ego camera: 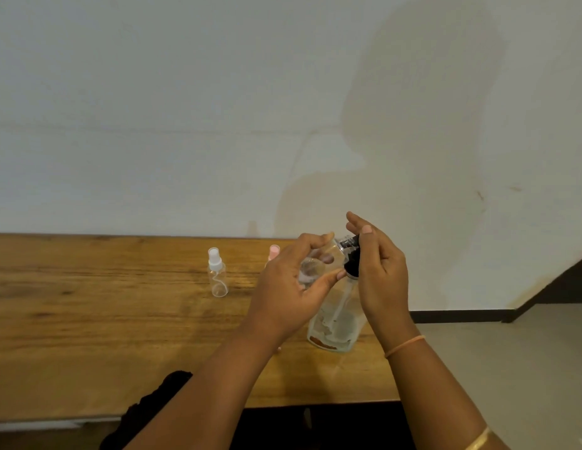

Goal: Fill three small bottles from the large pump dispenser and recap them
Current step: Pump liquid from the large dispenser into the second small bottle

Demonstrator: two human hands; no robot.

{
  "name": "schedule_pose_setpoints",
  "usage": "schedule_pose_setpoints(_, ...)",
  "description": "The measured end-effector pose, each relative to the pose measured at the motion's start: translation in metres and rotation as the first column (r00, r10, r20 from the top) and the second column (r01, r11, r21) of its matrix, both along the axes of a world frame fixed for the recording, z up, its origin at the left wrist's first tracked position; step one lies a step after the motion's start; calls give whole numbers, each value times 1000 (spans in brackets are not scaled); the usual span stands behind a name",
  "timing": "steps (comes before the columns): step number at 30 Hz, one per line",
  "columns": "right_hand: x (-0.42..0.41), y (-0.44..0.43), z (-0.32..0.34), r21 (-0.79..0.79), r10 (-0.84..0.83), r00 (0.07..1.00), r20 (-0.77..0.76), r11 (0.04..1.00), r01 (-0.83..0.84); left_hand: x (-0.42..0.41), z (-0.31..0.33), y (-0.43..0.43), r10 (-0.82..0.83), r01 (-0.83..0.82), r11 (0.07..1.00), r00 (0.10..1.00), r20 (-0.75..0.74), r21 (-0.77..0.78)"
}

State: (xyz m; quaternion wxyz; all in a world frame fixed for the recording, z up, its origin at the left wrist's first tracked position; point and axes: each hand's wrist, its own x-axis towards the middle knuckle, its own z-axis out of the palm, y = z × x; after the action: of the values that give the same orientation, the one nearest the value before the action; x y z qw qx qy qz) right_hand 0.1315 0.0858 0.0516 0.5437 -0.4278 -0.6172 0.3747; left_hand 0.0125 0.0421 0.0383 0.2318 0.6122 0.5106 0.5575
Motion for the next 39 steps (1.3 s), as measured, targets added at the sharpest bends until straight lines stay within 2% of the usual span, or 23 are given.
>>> schedule_pose_setpoints(5,1,1,-8,-1,-24,999,41,1000,24,-2,-4,-1,-20,21,998,1000,19,-52)
schedule_pose_setpoints(11,0,-2,4,19,-14,999,-50,1000,15,-1,3,-2,-17,17,1000,1000,-1,20)
schedule_pose_setpoints(16,1,2,4,9,-3,999,-36,1000,4,-2,0,0,8,-8,1000,1000,-26,22)
schedule_pose_setpoints(21,0,4,-5,-24,-25,1000,4,999,25,-1,-7,1,17,-17,999,1000,-16,-42)
schedule_pose_setpoints(29,7,4,12,-2,32,997,69,999,-32,-2,2,-1,-15,16,999,1000,-11,32)
schedule_pose_setpoints(39,4,6,-3,-53,20,999,35,998,-18,0,-5,3,-1,1,999,1000,3,-43)
